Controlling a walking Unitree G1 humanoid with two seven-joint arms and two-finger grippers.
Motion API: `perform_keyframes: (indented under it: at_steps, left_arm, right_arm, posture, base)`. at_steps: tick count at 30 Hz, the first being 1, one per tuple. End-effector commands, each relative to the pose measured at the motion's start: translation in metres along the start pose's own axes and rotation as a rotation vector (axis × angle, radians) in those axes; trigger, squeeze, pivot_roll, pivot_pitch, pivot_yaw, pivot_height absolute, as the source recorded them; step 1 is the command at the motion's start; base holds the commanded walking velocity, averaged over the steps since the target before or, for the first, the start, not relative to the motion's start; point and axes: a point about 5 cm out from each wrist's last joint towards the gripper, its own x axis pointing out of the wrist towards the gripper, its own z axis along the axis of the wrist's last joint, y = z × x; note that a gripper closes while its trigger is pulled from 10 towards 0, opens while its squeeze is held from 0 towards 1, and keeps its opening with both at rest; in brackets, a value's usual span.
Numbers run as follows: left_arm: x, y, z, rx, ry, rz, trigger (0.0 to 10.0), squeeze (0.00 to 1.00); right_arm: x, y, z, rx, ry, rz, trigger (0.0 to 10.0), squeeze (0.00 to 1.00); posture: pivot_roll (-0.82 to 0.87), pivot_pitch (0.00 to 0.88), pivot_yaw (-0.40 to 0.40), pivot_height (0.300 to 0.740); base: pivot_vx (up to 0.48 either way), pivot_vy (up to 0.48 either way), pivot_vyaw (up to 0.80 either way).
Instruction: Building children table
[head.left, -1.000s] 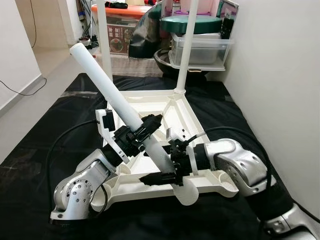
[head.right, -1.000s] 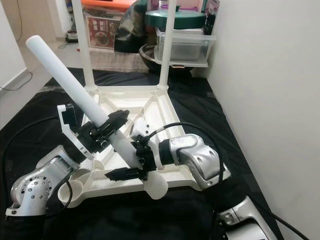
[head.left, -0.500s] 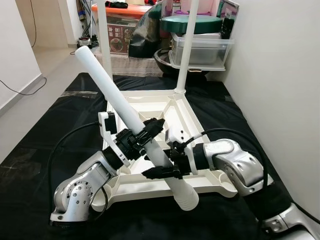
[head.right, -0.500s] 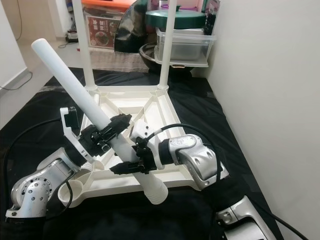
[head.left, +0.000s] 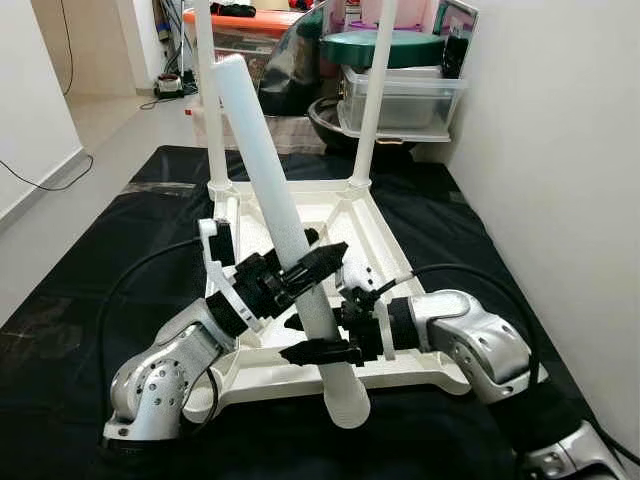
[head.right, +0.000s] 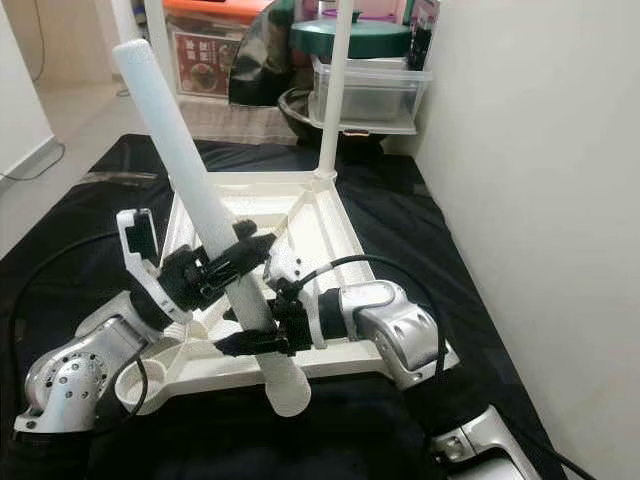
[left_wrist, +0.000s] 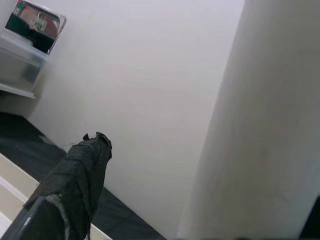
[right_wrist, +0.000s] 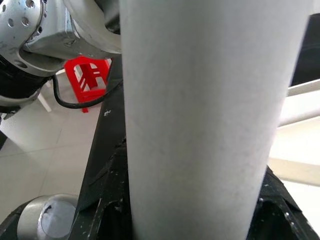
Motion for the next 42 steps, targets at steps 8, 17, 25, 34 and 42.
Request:
perform_keyframes:
  at_steps: [8,17,25,34,42]
  left_arm:
    - [-0.008,-0.006,0.007,-0.009,-0.018,-0.017,10.0,1.00]
    - [-0.021,0.004,0.017,-0.019,-0.059,0.078,10.0,0.00]
    - [-0.033,0.028,0.007,0.114,0.091,0.310,10.0,0.00]
    - [-0.048,0.058,-0.002,0.330,0.356,0.656,10.0,0.00]
    - [-0.052,0.058,0.000,0.472,0.480,0.655,10.0,0.00]
  right_arm:
    - [-0.022,-0.007,0.009,0.028,-0.089,-0.084,0.0,0.00]
    - [-0.068,-0.030,0.028,0.052,-0.199,-0.286,0.0,0.00]
    - [-0.130,-0.059,0.047,0.056,-0.328,-0.624,0.0,0.00]
    - [-0.138,-0.078,0.051,0.199,-0.507,-0.893,0.0,0.00]
    - [-0.123,-0.082,0.059,0.253,-0.608,-0.929,0.0,0.00]
  posture:
    - [0.07,0.000,-0.124,0.740]
    - [0.06,0.000,-0.126,0.740]
    - [0.06,0.000,-0.120,0.740]
    - [0.07,0.000,-0.123,0.740]
    - [0.08,0.000,-0.123,0.740]
  base:
    - [0.000,0.000,0.00]
    - [0.000,0.000,0.00]
    - [0.000,0.000,0.00]
    - [0.000,0.000,0.00]
    - [0.000,0.000,0.00]
